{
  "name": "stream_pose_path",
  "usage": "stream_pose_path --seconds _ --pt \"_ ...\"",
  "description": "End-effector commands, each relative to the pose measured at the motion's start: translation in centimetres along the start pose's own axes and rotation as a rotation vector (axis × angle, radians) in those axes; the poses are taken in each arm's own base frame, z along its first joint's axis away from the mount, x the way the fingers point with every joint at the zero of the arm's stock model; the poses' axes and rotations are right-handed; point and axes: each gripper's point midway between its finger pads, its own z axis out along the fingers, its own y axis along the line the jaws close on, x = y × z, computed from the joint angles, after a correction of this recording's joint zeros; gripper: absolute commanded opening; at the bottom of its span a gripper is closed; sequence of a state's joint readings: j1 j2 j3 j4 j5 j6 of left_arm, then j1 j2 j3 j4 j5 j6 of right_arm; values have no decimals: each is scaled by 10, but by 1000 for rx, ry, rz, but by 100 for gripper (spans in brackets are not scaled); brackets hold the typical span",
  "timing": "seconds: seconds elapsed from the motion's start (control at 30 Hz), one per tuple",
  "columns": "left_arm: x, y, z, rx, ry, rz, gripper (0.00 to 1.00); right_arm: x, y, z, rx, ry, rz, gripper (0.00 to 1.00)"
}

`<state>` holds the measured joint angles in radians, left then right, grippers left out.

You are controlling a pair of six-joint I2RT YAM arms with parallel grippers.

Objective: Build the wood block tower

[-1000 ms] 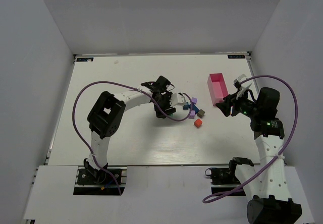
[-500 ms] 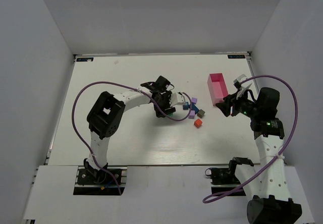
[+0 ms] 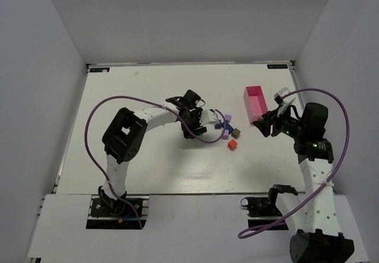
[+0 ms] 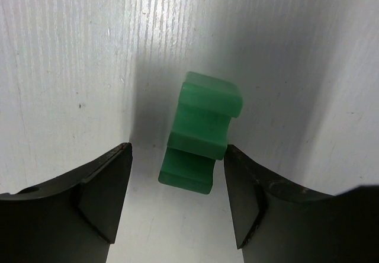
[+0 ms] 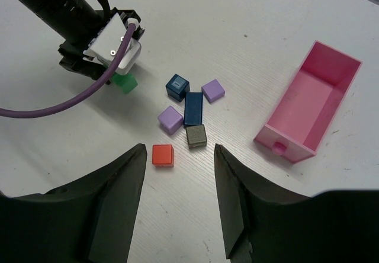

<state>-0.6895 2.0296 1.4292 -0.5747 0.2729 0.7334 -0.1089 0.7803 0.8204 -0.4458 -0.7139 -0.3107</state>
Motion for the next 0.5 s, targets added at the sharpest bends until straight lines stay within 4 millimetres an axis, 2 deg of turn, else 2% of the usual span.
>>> stream_pose_path --seconds 0.0,0.13,0.23,0.33,0.47 --pt "-20 -2 -21 -13 -58 34 74 -4 2 0 -13 -16 -17 56" --pt "-20 -2 -21 -13 -58 24 74 -5 3 0 -17 -18 -19 56" --pt "-26 3 -28 -42 -72 23 80 -4 3 0 -16 -18 -18 56" --pt "-29 3 -34 -54 -87 19 82 -4 3 0 -16 -17 -15 56" --pt "-34 8 -42 -83 -101 7 90 -3 3 1 -19 -13 -14 56"
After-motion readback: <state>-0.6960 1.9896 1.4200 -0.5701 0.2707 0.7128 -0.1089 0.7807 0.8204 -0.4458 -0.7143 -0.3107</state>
